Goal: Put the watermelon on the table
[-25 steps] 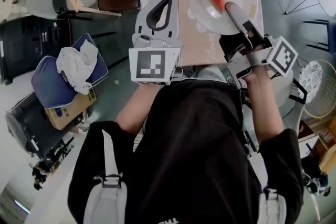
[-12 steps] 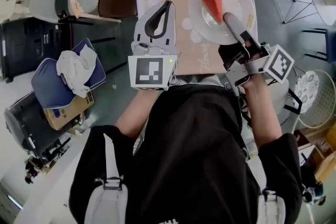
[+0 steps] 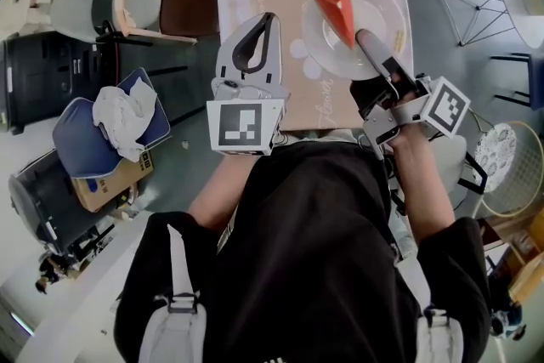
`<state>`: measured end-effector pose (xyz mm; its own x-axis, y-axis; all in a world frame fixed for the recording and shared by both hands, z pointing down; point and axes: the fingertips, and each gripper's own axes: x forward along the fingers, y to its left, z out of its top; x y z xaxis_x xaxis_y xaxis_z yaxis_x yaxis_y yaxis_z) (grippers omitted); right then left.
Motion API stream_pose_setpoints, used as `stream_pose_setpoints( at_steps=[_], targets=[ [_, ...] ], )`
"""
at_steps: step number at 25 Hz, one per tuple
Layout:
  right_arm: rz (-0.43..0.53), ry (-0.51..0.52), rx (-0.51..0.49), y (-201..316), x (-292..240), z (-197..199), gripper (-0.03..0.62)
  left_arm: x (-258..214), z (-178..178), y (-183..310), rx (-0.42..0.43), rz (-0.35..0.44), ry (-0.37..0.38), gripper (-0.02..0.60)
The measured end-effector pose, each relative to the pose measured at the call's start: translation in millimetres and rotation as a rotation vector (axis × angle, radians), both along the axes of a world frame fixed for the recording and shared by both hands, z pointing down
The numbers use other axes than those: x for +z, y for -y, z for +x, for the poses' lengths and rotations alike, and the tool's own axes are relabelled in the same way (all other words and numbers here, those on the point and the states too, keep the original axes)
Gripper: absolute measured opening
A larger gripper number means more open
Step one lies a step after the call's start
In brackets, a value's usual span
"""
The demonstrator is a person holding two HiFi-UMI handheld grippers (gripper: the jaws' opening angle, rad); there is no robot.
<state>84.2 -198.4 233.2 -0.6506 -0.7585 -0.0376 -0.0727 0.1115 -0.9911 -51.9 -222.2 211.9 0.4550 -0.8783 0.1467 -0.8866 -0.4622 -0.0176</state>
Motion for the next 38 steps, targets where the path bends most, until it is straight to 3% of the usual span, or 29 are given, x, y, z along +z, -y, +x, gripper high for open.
stream_pose_setpoints(
  at_steps=[28, 38],
  targets=[
    [-0.030, 0.006, -0.009, 41.4, 86.1, 6.8, 0.026, 81.6, -11.7, 34.9, 0.001, -0.139, 0.021, 0.008],
    [-0.040, -0.004, -0.055, 38.9, 117.8, -4.9, 0.026, 118.6, -13.7, 34.4, 0.010, -0.174, 0.020, 0.008]
  ],
)
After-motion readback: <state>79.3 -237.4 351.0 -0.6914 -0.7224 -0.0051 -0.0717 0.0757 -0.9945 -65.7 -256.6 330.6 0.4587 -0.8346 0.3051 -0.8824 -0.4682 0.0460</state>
